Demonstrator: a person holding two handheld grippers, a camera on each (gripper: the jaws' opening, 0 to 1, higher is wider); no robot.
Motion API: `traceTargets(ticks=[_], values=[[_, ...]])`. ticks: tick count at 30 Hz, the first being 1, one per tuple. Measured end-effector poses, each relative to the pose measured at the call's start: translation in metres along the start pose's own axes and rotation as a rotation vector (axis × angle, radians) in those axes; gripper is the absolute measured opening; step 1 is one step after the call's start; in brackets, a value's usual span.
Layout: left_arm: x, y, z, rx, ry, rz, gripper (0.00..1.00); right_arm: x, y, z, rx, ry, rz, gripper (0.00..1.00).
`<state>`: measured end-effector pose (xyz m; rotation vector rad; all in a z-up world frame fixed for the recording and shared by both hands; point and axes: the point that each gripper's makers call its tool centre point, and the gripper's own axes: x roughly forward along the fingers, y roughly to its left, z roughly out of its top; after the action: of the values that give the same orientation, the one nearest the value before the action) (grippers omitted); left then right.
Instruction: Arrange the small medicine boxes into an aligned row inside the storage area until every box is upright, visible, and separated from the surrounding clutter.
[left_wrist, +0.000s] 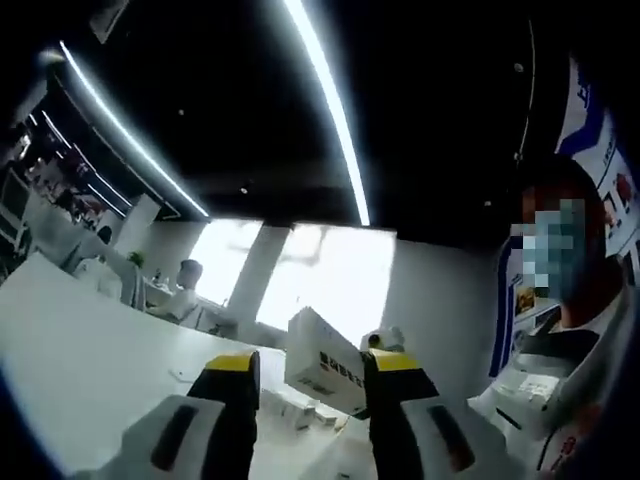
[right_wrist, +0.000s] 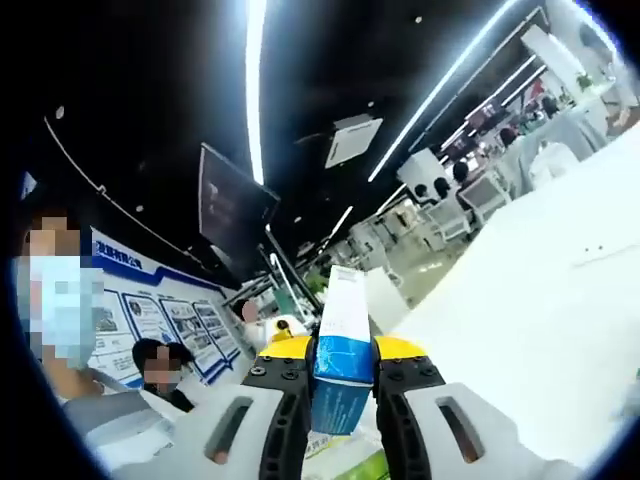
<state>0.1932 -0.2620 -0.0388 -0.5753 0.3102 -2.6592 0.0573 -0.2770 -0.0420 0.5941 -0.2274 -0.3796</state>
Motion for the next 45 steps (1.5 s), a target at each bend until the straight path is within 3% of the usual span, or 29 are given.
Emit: traceTargets(ticks=[5,11,18,24,29,38,45], values=[[-0.002,0.001,-0.001,0.025,0.018,0.016,0.46,-0.018,-0.012,0.007,0.034,-0.044,-0.066,0.2],[-0.003,0.006,-0.017,0.165,0.163,0.081,0.59,-0.035,-0.019,0.011,0.075,-0.087,-0.098,0.2],[-0.007,0.007,-0.023,0.171,0.19,0.091,0.72,-0.052,-0.021,0.002,0.154,-0.155,-0.115,0.2],[-0.009,0.013,-0.028,0.24,0.232,0.133,0.83,-0.061,-0.018,0.0,0.161,-0.169,-0.139,0.2],[-0.013,0.017,-0.03,0.255,0.252,0.164,1.0,-0.068,-0.014,-0.004,0.166,-0.178,-0.146,0.2],[-0.022,0.022,-0.036,0.278,0.298,0.197,0.99,-0.078,-0.014,-0.015,0.213,-0.175,-0.18,0.2],[-0.031,0.023,-0.028,0.282,0.281,0.208,0.99,-0.087,-0.01,-0.019,0.212,-0.176,-0.204,0.2]])
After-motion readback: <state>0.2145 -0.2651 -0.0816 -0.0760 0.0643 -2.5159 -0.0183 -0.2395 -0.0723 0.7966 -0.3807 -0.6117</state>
